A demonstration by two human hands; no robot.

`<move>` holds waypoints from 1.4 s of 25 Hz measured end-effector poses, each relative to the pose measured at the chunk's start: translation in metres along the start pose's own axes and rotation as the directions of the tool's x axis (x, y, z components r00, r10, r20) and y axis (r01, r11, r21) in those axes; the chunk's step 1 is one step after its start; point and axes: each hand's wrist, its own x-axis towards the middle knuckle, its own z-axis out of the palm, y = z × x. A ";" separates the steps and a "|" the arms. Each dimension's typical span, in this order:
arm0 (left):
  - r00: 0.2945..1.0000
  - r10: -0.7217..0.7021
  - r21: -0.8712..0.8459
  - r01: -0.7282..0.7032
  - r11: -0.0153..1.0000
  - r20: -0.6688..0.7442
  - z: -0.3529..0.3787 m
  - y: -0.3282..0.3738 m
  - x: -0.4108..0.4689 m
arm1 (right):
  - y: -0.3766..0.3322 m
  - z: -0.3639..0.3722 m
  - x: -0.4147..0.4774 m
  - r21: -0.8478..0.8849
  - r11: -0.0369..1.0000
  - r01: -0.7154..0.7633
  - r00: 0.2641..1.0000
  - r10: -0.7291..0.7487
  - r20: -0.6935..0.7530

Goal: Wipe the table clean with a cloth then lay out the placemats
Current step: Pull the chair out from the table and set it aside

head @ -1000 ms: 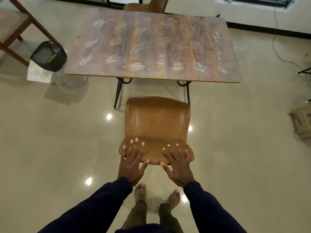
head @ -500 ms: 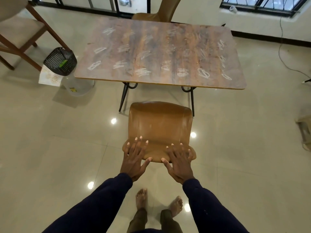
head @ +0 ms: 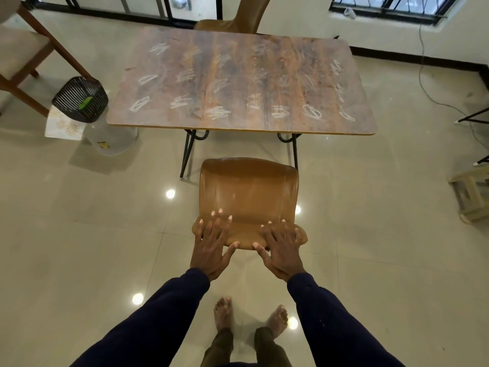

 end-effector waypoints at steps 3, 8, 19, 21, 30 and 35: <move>1.000 0.014 -0.002 -0.014 1.000 0.016 -0.001 -0.002 0.002 | 0.000 -0.002 0.001 -0.004 1.000 0.007 1.000 -0.007 -0.008; 0.999 0.014 0.016 -0.015 1.000 0.035 -0.007 0.001 0.000 | -0.003 -0.009 -0.007 0.010 1.000 0.012 1.000 -0.012 0.005; 0.990 0.137 0.014 -0.136 0.991 -0.041 -0.038 0.070 0.026 | 0.035 -0.053 -0.020 -0.075 0.990 0.118 0.971 -0.131 -0.198; 0.988 0.148 0.041 -0.147 0.988 -0.036 -0.036 0.099 0.043 | 0.063 -0.066 -0.018 -0.056 0.988 0.143 0.960 -0.153 -0.236; 0.989 0.149 0.064 -0.148 0.987 -0.022 -0.023 0.278 0.145 | 0.255 -0.154 -0.007 -0.034 0.975 0.219 0.900 -0.215 -0.378; 0.999 0.046 -0.047 -0.045 0.998 0.015 -0.016 0.366 0.213 | 0.347 -0.214 0.019 -0.031 0.969 0.247 0.881 -0.238 -0.409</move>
